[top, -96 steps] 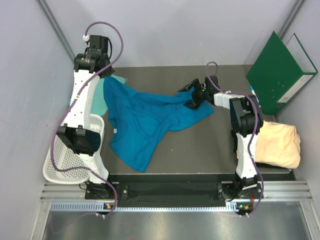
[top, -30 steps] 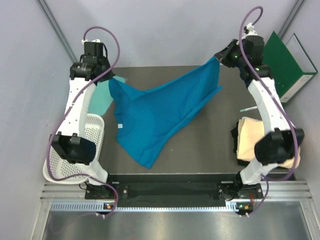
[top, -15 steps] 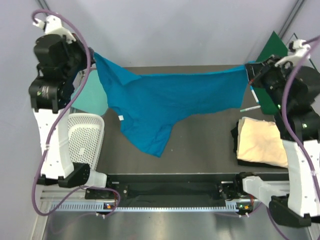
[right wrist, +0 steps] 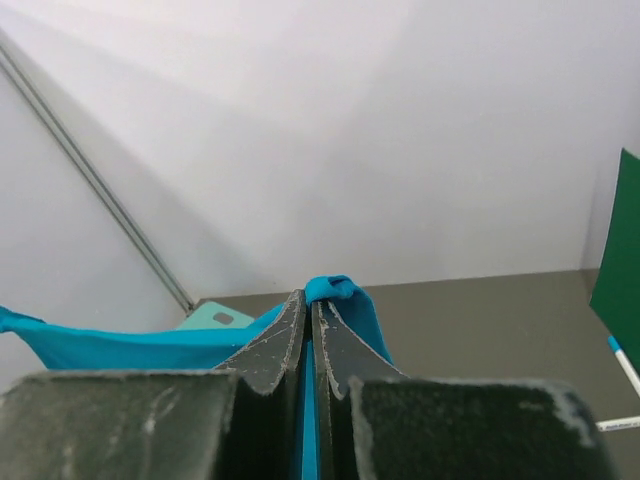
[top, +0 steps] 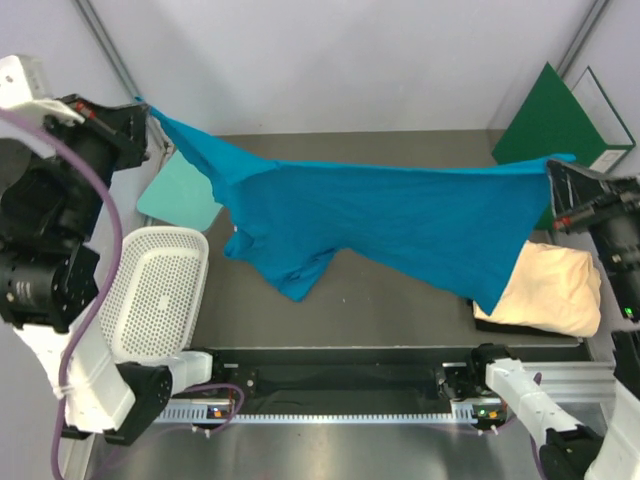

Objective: Fold and stack the t-shirts
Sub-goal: Flatten out the tshirt

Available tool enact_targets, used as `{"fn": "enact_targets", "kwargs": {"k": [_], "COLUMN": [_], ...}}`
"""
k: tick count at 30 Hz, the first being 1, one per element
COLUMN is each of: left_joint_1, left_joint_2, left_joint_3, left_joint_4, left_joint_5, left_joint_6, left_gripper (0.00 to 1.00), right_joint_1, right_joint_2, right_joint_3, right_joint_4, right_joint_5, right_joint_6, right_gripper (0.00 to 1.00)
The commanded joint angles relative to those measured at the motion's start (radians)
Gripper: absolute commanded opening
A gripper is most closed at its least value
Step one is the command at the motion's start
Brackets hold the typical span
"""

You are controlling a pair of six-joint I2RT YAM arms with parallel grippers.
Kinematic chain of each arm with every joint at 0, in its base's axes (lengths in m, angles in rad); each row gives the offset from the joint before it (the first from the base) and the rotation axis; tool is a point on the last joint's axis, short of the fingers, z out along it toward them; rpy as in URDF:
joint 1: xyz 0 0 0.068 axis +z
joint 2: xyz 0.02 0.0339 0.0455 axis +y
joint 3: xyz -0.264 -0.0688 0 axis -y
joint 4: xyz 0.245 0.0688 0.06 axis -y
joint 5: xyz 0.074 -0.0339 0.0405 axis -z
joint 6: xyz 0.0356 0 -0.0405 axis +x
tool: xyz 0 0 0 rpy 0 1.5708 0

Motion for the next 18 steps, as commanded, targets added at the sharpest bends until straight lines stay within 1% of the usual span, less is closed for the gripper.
{"fn": "enact_targets", "kwargs": {"k": [1, 6, 9, 11, 14, 17, 18], "left_joint_1": [0.005, 0.005, 0.005, 0.005, 0.005, 0.005, 0.005], "left_joint_2": [-0.065, -0.080, -0.054, -0.028, 0.046, 0.156, 0.220], "left_joint_3": [0.009, -0.003, 0.001, -0.005, -0.035, -0.052, -0.052], "left_joint_4": [0.103, 0.120, 0.137, 0.143, 0.163, 0.172, 0.171], "left_joint_5": [0.005, -0.021, -0.042, -0.042, -0.027, 0.006, 0.007], "left_joint_6": [0.013, 0.039, 0.054, 0.059, 0.067, 0.077, 0.082], "left_gripper": [0.00, 0.00, 0.00, 0.00, 0.00, 0.00, 0.00], "right_joint_1": [0.007, 0.007, 0.007, 0.007, 0.007, 0.007, 0.005], "right_joint_2": [-0.064, -0.120, -0.125, -0.120, -0.094, -0.045, -0.028], "right_joint_3": [0.020, -0.046, -0.110, -0.167, -0.244, -0.350, -0.376], "right_joint_4": [0.017, 0.075, 0.109, 0.139, 0.185, 0.253, 0.271], "right_joint_5": [0.031, 0.043, 0.043, 0.072, 0.091, 0.131, 0.144], "right_joint_6": [0.003, 0.025, 0.020, 0.019, 0.016, -0.001, -0.004], "right_gripper": [0.00, 0.00, 0.00, 0.00, 0.00, 0.00, 0.00]}}
